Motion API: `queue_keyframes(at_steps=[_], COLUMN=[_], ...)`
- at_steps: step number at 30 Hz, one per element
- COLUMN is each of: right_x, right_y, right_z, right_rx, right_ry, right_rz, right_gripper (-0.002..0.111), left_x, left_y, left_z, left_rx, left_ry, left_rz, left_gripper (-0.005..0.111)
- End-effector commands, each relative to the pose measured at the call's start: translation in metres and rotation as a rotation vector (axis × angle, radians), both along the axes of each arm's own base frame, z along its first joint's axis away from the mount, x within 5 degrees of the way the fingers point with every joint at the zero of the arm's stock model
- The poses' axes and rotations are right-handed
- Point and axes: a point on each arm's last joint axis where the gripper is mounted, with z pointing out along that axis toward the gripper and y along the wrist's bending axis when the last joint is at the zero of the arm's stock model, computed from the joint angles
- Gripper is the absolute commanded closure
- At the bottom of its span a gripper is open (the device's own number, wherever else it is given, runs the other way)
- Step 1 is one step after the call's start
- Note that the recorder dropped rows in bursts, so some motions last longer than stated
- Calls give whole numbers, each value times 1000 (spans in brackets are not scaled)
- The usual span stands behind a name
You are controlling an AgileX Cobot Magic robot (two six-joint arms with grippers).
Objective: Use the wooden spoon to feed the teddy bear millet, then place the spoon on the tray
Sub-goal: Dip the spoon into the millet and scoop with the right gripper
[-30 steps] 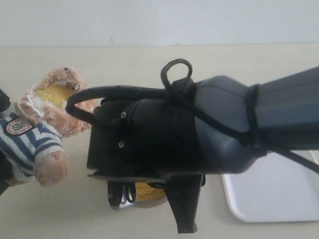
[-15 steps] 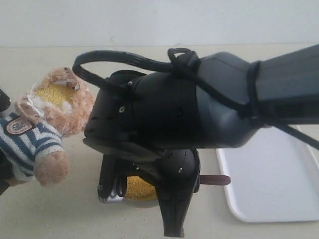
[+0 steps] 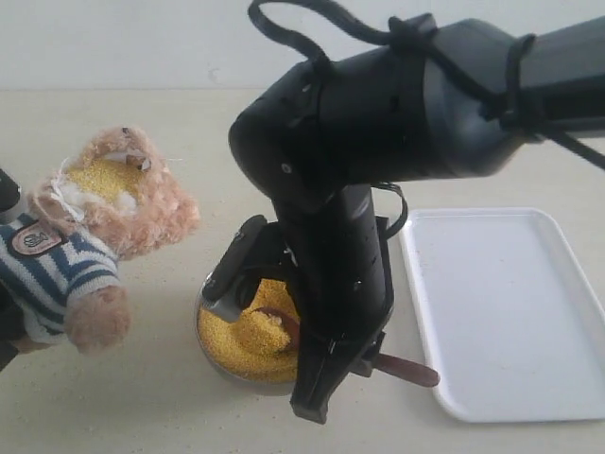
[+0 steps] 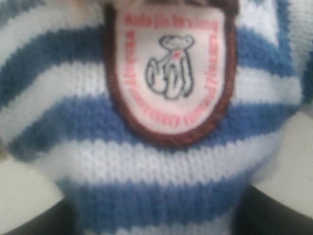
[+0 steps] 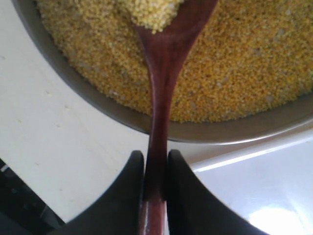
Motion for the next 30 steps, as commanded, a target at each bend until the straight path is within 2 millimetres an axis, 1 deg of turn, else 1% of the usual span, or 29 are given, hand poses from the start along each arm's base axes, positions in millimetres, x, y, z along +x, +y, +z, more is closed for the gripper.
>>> queue_keyframes(at_steps=[1,15,21,24,26,30], right_x=[4,4,13,15,17,23], right_y=[-3,-3,-10,-10,-8,1], right_z=[2,2,3,5,12,39], right_rx=[38,39,95,105,129,221], right_ry=[47,49,114,115,101,50], right_rz=[-44,-45,-132,-144,-141,-139], right_gripper=[109,109,109,109,109,109], left_x=[1,0,0,0,0,0], left_y=[-2,-2,-2,-2,-2,-2], left_z=[1,0,0,0,0,0], left_rx=[-21,-17,-16,-13,-13,-10], left_ry=[-21,-11,-12,-11,-11,-12], left_rz=[12,8,3,-3,-3,-10], left_gripper=[103,103,103,103,103,103])
